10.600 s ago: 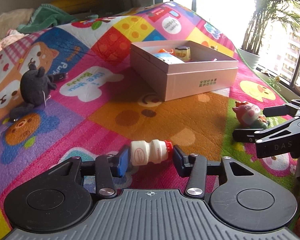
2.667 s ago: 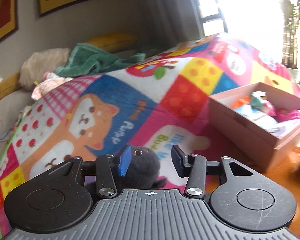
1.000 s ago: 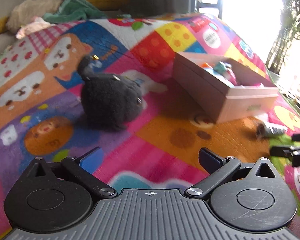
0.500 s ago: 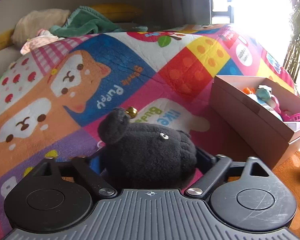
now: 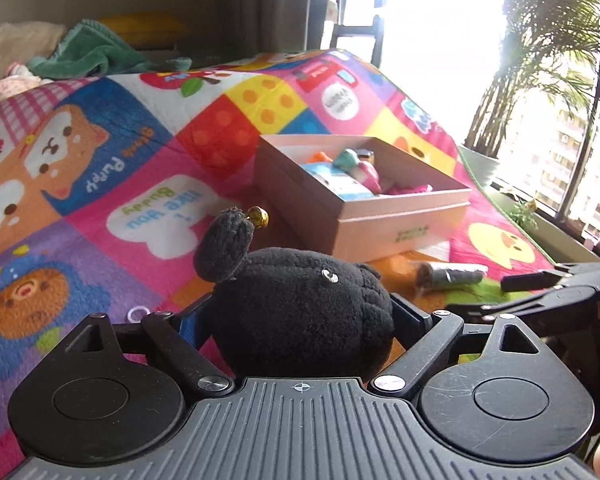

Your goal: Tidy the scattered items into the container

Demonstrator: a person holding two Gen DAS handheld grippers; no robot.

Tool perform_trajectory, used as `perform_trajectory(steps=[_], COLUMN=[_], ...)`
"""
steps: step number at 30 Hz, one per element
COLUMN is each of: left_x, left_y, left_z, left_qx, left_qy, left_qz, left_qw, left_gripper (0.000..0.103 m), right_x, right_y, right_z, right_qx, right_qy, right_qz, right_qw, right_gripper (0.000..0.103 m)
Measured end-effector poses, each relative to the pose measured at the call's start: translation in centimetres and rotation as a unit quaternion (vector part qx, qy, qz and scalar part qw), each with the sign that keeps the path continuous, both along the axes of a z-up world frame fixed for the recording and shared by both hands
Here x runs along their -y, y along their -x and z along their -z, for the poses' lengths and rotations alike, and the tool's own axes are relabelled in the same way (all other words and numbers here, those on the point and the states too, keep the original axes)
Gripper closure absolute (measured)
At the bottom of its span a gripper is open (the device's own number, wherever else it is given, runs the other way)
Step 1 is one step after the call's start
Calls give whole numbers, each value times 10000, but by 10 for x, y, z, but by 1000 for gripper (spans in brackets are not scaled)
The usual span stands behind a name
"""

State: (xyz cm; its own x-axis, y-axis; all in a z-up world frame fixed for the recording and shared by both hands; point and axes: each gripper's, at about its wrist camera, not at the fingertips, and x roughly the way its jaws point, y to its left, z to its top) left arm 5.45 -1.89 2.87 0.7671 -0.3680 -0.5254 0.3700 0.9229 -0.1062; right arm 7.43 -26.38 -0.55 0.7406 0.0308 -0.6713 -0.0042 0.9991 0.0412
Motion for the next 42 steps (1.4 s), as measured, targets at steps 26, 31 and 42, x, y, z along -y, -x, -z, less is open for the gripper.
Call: perform_trajectory(steps=[26,31,42], left_x=[14,15,16], left_y=[14,14,14], left_z=[27,27,27], left_qx=[-586,-584,-584], left_qy=[-687,-740,-726], left_qz=[-400,-397,-397], left_qw=[9951,9948,9949], left_gripper=[0,0,0], right_x=[-5,-20,-17], right_y=[-4,-27,8], right_z=[-4,-6,-8], right_qx=[-34,8,260], right_qy=[-132,-168,259], right_qz=[95,411,237], right_qw=[9999,9990,9990], right_gripper=[0,0,17])
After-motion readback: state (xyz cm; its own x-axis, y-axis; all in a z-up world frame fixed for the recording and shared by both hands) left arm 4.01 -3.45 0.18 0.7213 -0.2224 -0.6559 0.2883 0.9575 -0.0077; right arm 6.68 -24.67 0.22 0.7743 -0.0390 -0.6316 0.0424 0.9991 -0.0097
